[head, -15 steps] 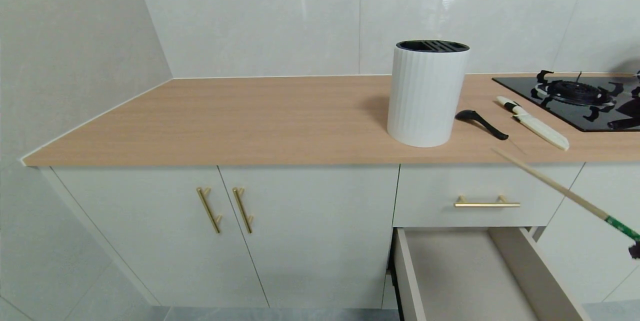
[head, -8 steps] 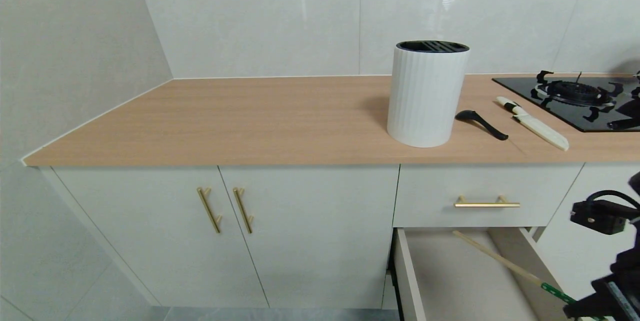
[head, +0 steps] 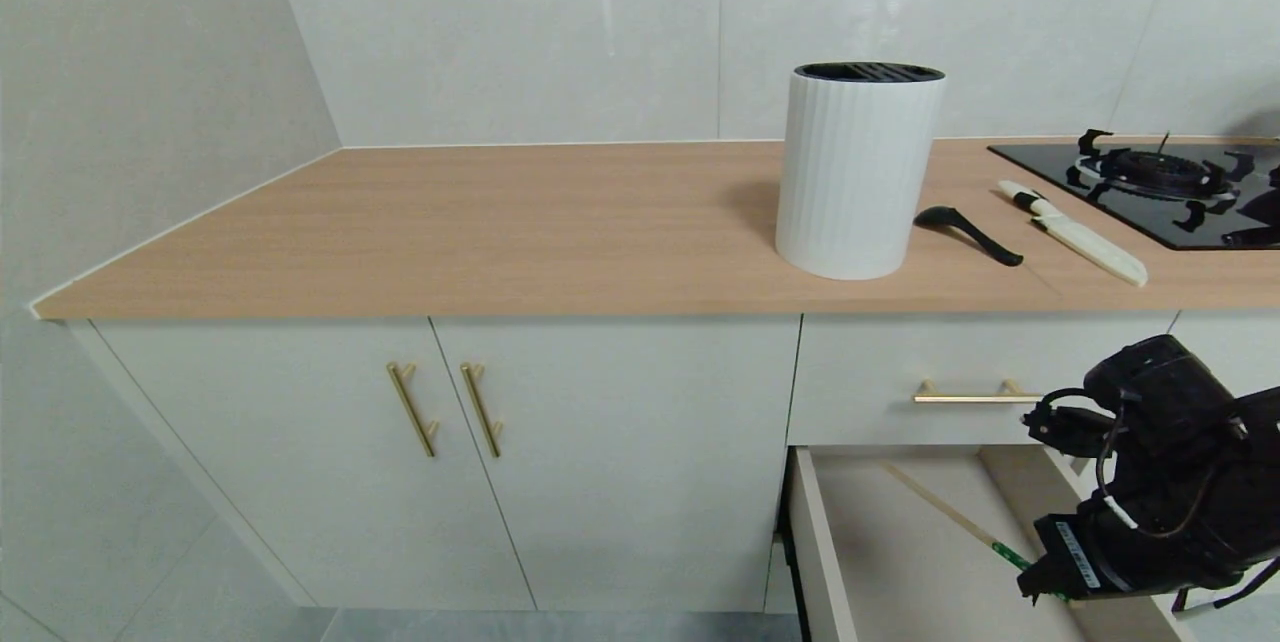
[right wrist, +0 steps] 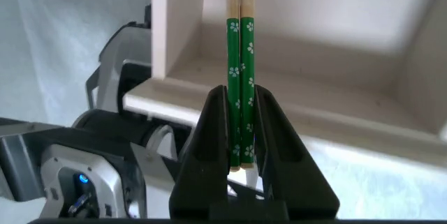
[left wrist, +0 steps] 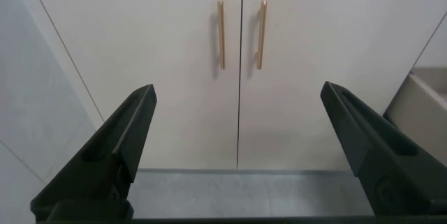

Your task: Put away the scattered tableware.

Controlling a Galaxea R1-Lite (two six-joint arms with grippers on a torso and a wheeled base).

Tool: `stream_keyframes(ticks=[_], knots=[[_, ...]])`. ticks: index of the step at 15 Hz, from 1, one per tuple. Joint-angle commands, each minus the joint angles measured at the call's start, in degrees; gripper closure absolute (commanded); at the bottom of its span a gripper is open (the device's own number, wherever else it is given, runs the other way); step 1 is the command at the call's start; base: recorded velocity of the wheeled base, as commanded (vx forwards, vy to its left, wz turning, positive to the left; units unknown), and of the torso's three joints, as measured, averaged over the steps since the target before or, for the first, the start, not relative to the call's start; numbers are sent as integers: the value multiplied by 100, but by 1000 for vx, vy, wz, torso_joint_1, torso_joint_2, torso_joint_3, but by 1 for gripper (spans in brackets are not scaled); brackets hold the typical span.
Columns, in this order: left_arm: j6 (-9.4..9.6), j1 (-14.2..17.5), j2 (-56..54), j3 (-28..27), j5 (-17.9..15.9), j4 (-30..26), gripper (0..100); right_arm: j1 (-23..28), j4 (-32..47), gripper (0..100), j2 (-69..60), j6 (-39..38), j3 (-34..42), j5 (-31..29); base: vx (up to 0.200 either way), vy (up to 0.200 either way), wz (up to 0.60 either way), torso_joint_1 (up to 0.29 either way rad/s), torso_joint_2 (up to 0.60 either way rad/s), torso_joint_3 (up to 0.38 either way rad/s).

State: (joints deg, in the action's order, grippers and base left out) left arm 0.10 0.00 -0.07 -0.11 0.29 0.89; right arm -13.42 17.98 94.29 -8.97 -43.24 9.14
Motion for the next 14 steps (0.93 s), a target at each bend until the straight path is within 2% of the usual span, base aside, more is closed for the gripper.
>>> stream_keyframes(ticks=[1,10,14], knots=[[-1,0,7,2,6,-1,0,-46,-102,100,256,1,0,-18,0,0,0,-119,413,290],[-1,0,7,2,6,-1,0,-55,-647,100,599,10,0,-62,0,0,0,-76,428,341],[-1,0,7,2,6,-1,0,-55,-1148,100,740,62,-150,-141,0,0,0,-5,84,74]])
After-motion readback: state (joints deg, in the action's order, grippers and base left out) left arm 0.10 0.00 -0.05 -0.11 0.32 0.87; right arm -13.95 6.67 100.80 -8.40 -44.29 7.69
